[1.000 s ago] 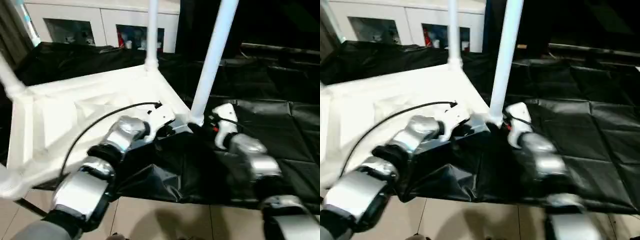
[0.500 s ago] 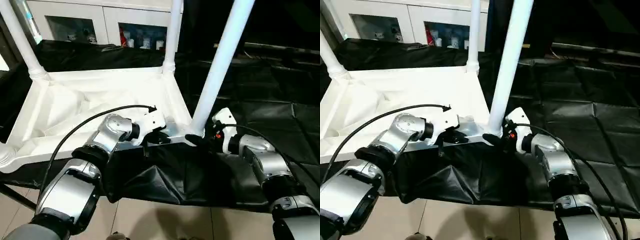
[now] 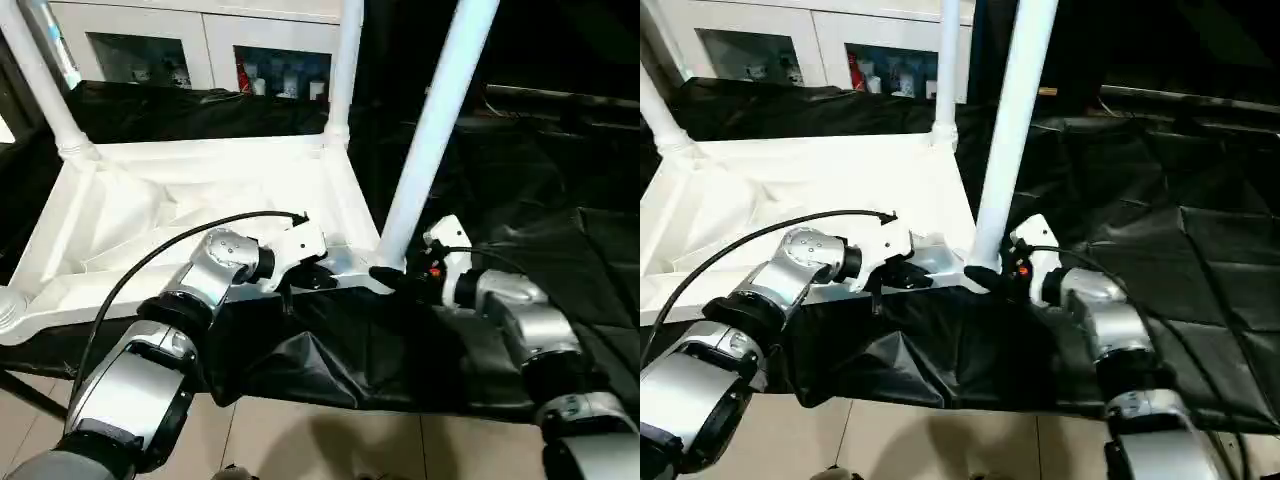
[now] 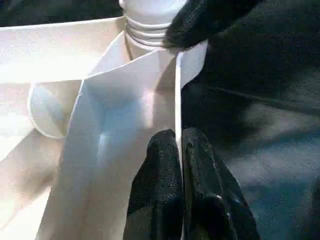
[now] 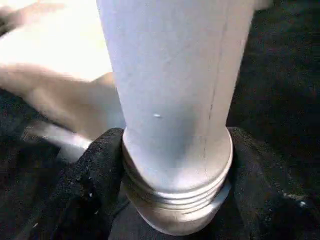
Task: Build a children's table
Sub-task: Rotate leg to tighten
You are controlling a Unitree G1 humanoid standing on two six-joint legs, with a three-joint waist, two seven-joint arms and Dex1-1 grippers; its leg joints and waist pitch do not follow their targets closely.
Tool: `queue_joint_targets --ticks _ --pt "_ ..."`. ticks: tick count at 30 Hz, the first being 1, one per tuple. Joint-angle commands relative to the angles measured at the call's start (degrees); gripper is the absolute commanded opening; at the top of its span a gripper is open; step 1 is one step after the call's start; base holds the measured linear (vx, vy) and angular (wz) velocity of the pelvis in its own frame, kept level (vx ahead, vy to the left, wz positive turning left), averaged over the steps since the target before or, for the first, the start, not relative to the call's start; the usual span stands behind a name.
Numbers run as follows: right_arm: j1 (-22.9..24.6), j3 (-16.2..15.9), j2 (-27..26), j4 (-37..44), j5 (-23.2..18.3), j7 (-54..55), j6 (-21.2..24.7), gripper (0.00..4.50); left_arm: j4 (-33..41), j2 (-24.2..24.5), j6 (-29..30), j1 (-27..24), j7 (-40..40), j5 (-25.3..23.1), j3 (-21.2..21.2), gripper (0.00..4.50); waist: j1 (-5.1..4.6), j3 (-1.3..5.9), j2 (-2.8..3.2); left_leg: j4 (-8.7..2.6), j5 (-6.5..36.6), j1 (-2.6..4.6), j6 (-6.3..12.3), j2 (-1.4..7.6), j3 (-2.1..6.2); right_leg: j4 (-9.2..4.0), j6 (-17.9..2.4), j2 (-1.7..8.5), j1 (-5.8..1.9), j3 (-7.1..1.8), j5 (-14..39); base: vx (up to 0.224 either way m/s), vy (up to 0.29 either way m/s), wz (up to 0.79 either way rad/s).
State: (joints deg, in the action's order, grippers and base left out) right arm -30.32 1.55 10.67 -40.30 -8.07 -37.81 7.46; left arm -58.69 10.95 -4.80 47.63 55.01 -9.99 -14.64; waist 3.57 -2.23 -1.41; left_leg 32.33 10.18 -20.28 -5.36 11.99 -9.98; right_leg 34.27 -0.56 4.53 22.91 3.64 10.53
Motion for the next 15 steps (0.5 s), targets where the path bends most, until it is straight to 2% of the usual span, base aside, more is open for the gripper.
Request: queue_joint_targets --ticks 1,2,3,7,11,12,15 --pt "-0.71 1.89 -2.44 -2.51 -0.75 8.06 2.21 2.74 -2.62 -2.50 2.39 -0.33 -4.94 -1.16 -0.50 0.00 -0.04 2.80 -0.25 -3.65 12.26 0.28 1.92 1.14 -0.08 -4.46 -12.09 3.54 -2.61 -2.31 14.82 0.000 0.000 0.00" --pt "-0.82 2.09 -3.51 -2.92 -0.36 10.69 2.05 2.74 -3.02 -3.30 2.99 0.02 -6.47 -1.22 -0.37 0.00 -0.22 2.79 -0.27 -3.69 12.64 0.17 1.70 1.08 -0.06 -4.49 -11.76 3.47 -2.68 -2.31 15.54 0.000 0.000 0.00" --pt "-1.15 1.52 -6.12 -4.21 1.69 17.17 0.89 2.73 -3.82 -5.69 4.58 0.85 -9.86 -1.29 -0.20 0.00 -0.25 2.79 -0.03 -3.72 13.34 0.48 1.16 1.15 -0.08 -4.72 -11.16 3.43 -2.34 -2.44 16.01 0.000 0.000 0.00" --pt "-2.80 -0.07 -10.80 -6.74 5.05 25.35 -2.57 2.73 -4.28 -10.36 6.57 1.85 -13.33 -1.75 -1.02 0.00 -0.35 2.89 0.00 -3.77 12.99 0.33 0.53 0.91 -0.01 -4.67 -10.79 3.35 -2.48 -2.46 15.03 0.000 0.000 0.00" --pt "-3.03 -1.56 -12.34 -6.21 5.77 23.66 -4.20 2.73 -4.13 -11.95 6.18 1.80 -12.60 -2.09 -1.80 0.00 -0.23 2.93 0.01 -3.64 12.75 0.13 2.17 0.79 -0.09 -4.64 -10.87 3.25 -2.73 -2.49 12.87 0.000 0.000 0.00" --pt "-2.96 -1.50 -12.45 -5.93 5.28 22.74 -4.53 3.29 -4.20 -12.06 6.10 1.80 -12.52 -2.10 -1.83 0.00 -0.22 2.91 0.03 -3.66 12.85 0.16 2.30 0.80 -0.10 -4.65 -10.91 3.25 -2.72 -2.47 12.83 0.000 0.000 0.00" --pt "-2.72 -1.22 -10.55 -4.74 3.84 18.25 -4.59 3.49 -4.30 -10.43 5.11 1.52 -11.41 -2.10 -1.65 0.00 -0.16 2.95 -0.04 -3.61 12.76 0.04 2.86 0.79 -0.09 -4.63 -10.90 3.26 -2.88 -2.43 12.70 0.000 0.000 0.00"
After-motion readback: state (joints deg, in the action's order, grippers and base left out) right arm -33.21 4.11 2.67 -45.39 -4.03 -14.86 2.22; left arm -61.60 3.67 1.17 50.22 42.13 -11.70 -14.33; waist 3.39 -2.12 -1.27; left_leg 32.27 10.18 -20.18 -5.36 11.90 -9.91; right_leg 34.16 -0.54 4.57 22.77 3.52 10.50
